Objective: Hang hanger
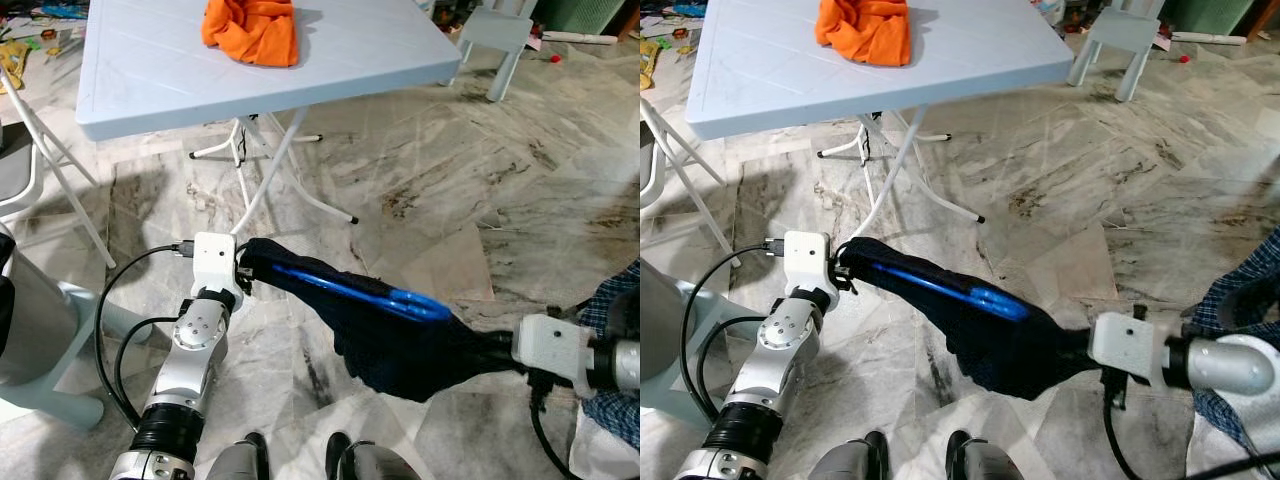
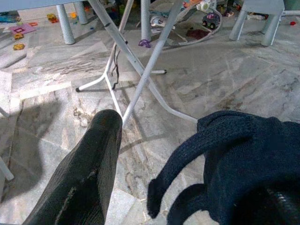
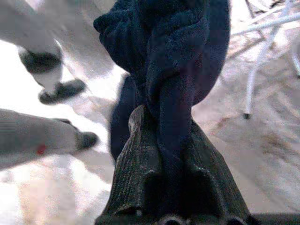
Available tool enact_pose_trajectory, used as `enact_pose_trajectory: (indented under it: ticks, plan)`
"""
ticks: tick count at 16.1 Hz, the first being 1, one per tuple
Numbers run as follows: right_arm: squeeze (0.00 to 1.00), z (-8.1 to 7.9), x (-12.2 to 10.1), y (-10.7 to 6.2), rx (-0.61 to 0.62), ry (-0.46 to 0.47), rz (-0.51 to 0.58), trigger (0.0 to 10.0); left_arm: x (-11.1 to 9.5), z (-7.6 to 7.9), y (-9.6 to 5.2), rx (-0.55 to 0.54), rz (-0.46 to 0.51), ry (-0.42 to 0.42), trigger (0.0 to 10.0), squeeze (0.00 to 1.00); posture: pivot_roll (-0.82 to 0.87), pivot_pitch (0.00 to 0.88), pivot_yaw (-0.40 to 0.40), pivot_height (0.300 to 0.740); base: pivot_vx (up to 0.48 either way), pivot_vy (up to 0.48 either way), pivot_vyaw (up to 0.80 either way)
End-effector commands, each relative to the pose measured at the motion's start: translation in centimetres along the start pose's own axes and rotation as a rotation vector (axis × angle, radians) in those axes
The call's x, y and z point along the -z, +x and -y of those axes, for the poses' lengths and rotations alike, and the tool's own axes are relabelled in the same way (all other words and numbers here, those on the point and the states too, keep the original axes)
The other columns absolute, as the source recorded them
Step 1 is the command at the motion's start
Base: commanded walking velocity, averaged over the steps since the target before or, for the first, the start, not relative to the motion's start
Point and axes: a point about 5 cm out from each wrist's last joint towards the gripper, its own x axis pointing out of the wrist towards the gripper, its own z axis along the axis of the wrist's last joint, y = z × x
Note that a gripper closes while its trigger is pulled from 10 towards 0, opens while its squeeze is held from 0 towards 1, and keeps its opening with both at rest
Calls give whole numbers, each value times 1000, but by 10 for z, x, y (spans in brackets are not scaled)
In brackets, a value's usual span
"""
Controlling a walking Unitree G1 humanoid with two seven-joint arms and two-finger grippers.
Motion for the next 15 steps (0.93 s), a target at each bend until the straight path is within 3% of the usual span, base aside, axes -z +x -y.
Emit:
enact_pose_trajectory:
  ticks: [1, 2, 5, 8, 9, 10, 13, 15]
  plan:
    - [0, 4, 2, -16, -16, 36, -27, 10000, 5, -23, -3, -90, -27, 8, 10000, 0, -135, 223, -39, 740, 0, 0, 0]
    - [0, 13, -20, -26, -8, 115, 116, 10000, 14, -19, -4, -69, -67, -5, 10000, 0, -140, 226, -37, 740, 0, 0, 0]
    - [0, 35, -34, -41, 72, 151, 221, 10000, 19, -11, -6, -34, -83, -16, 10000, 0, -144, 228, -41, 740, 0, 0, 0]
    - [0, 45, -48, -34, 152, 205, 331, 10000, 22, 0, -8, 21, -97, -41, 10000, 0, -142, 229, -44, 740, 0, 0, 0]
    - [0, 49, -51, -21, 216, 217, 346, 10000, 23, 14, -11, 97, -96, -63, 10000, 600, -139, 229, -47, 740, 0, 0, 0]
    - [0, 51, -51, -4, 279, 224, 343, 10000, 21, 31, -14, 190, -80, -60, 10000, 1000, -134, 229, -47, 740, 0, 0, 0]
    - [0, 38, -49, 25, 243, 188, 308, 10000, 11, 60, -23, 357, 16, 44, 10000, 1000, -120, 232, -46, 740, 0, 0, 0]
    - [0, 34, -48, 35, 210, 167, 283, 10000, 8, 67, -30, 438, 58, 119, 10000, 1000, -115, 234, -44, 740, 0, 0, 0]
